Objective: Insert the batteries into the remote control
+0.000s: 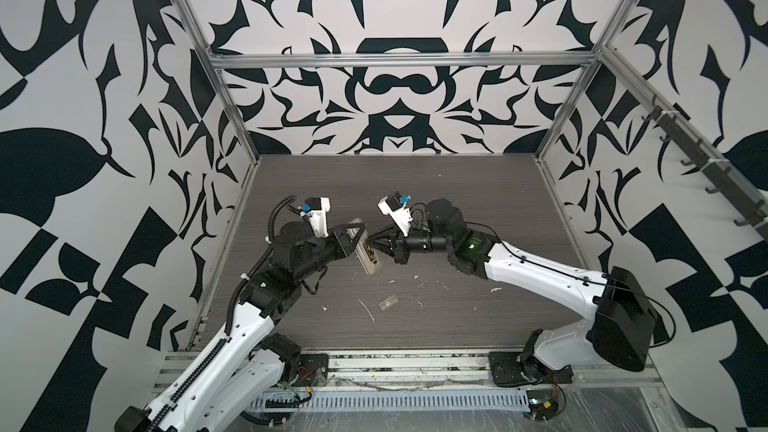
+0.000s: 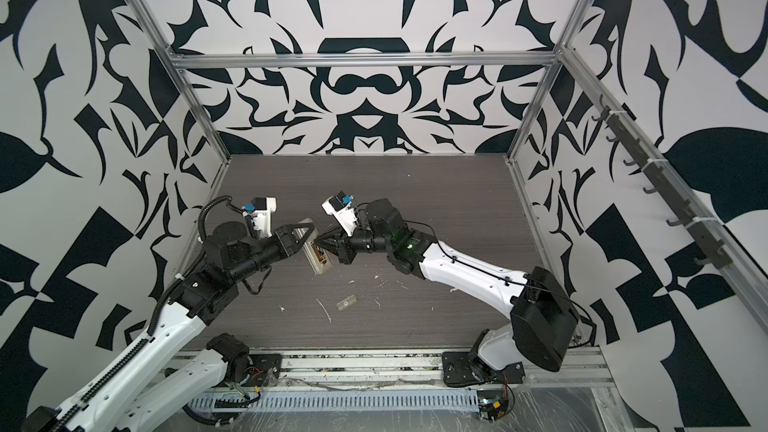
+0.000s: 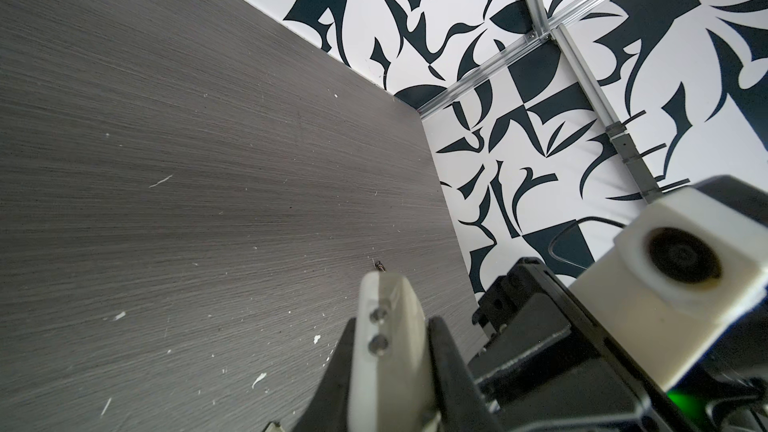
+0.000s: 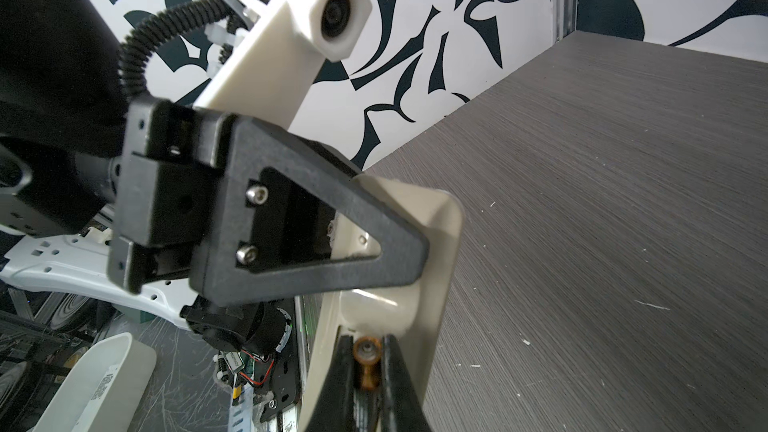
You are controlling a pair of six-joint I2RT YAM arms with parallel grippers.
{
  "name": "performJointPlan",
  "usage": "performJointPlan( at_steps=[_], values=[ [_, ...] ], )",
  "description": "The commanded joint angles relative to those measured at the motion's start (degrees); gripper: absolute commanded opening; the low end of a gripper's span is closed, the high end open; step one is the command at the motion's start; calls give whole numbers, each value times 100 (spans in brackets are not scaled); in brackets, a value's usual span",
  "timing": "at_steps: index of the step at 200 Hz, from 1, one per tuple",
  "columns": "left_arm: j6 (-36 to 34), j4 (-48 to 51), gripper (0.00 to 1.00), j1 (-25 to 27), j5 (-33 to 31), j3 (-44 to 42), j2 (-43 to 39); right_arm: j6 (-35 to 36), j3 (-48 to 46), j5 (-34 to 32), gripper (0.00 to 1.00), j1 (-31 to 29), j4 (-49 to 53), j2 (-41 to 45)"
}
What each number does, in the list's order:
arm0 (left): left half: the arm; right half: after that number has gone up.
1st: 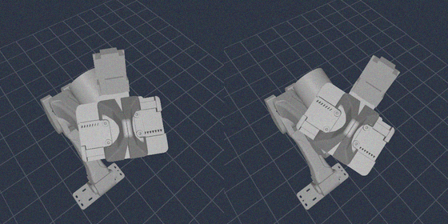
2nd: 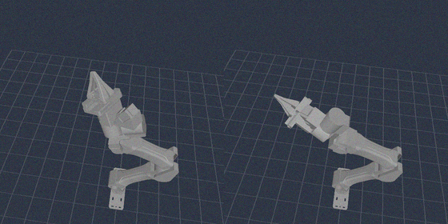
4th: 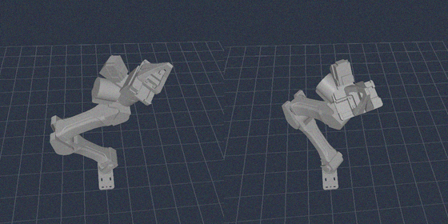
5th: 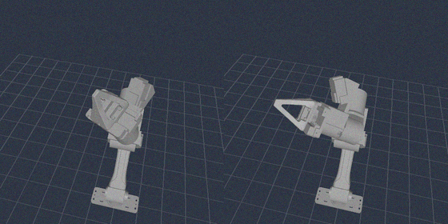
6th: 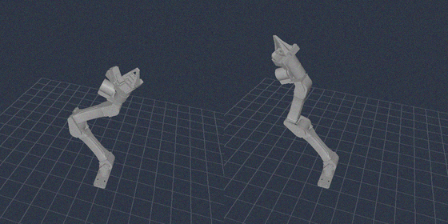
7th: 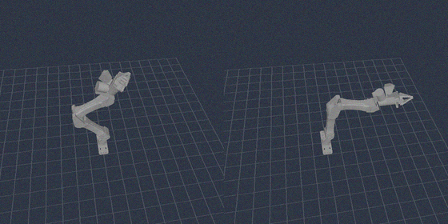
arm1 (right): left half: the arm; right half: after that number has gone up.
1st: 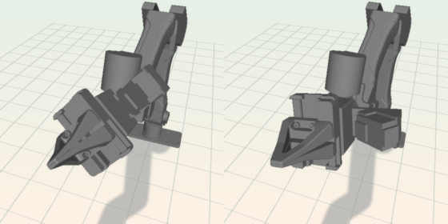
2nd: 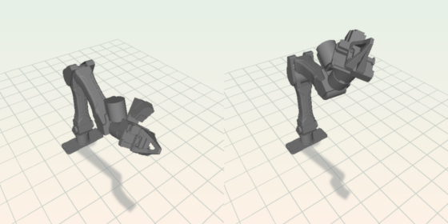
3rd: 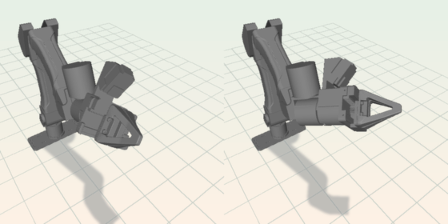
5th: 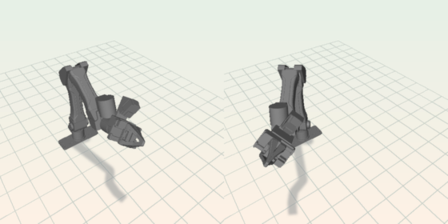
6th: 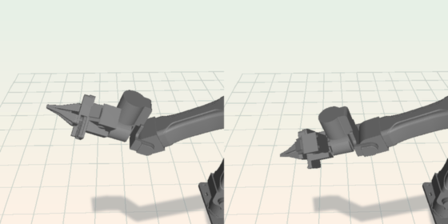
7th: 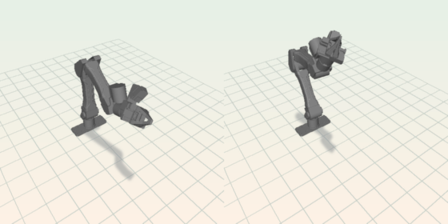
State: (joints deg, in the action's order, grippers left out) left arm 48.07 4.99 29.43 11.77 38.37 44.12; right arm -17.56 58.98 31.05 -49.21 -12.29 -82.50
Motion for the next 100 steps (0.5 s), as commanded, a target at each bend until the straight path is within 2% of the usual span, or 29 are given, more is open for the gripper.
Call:
performJointPlan(
  at_steps=[1, 100],
  values=[
    [54, -227, 0, 12, 89, 70, -26, 168, 65, -98, 0, -17, -173, 21],
    [39, -326, 0, 15, 71, -22, -98, 287, 243, -68, 1, -17, 1, -244]
  ],
)
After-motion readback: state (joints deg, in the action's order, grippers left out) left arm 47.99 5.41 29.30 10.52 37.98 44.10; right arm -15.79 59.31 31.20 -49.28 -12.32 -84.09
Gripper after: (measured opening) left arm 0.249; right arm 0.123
